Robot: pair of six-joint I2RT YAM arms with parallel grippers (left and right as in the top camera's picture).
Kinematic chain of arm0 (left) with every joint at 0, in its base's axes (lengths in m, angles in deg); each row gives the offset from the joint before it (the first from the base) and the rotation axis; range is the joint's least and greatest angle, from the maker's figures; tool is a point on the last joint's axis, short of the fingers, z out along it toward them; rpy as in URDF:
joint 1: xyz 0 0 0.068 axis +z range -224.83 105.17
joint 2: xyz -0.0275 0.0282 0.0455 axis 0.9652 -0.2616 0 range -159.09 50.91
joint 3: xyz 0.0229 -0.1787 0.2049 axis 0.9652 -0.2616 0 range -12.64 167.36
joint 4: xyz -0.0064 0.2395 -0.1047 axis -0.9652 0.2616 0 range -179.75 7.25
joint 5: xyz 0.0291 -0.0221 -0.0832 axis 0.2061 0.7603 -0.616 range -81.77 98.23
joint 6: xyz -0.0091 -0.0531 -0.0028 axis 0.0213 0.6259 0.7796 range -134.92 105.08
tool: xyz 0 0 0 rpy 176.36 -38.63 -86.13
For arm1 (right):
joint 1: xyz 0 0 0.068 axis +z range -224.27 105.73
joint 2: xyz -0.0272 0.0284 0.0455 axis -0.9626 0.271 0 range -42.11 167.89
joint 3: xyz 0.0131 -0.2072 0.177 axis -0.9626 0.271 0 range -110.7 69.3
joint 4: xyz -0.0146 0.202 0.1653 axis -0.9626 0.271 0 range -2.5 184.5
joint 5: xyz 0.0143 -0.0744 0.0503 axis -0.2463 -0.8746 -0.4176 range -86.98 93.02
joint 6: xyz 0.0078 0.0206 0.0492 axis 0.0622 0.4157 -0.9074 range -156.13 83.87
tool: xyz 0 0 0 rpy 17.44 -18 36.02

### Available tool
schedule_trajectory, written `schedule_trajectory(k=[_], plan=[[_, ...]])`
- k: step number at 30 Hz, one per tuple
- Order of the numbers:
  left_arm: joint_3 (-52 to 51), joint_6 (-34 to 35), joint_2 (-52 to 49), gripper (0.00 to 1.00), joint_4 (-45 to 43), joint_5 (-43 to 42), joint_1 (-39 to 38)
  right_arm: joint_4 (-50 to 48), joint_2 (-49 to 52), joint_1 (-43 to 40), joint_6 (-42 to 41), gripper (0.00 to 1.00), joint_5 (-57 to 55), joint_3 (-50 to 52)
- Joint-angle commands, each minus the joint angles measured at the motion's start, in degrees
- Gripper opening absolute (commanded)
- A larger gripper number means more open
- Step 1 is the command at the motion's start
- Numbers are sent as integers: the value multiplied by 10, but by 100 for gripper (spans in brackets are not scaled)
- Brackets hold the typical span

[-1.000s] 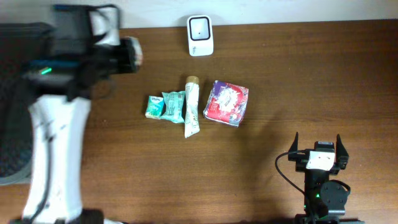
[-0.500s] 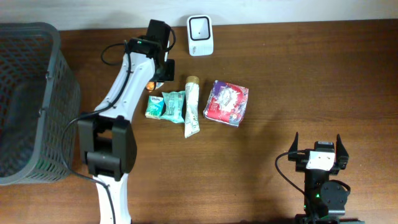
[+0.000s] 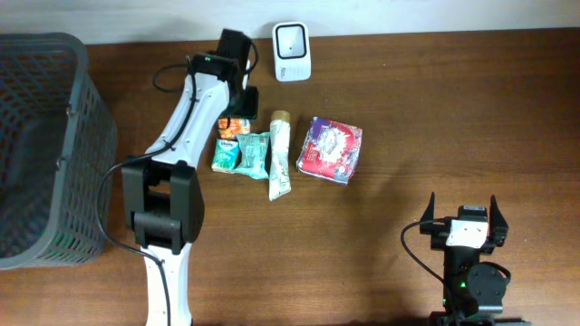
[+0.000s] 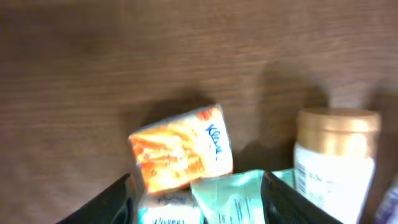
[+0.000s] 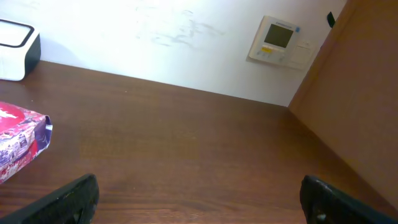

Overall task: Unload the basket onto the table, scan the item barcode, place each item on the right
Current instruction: 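Place the orange Kleenex pack on the table above the teal pack, then reach into the basket and grasp the green-capped Knorr bottle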

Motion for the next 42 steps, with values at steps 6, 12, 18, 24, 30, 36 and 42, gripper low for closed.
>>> schedule_trajectory(k=[6,12,18,24,30,36,42], plan=[[304,-3,84,99,162,-6,23,1,-3,1,0,98,-7,5],[329,-3,177,99,206,-6,100,1,-3,1,0,99,-7,5],[329,131,178,99,287,16,237,1,-3,1,0,99,-7,5],[329,197,178,99,345,100,355,1,-3,1,0,99,-7,5],[245,238,178,99,357,130,447,1,-3,1,0,99,-7,5],[18,237,178,99,297,131,494,1,-3,1,0,98,-7,5],[-54,238,178,99,273,40,516,1,-3,1,0,99,-7,5]])
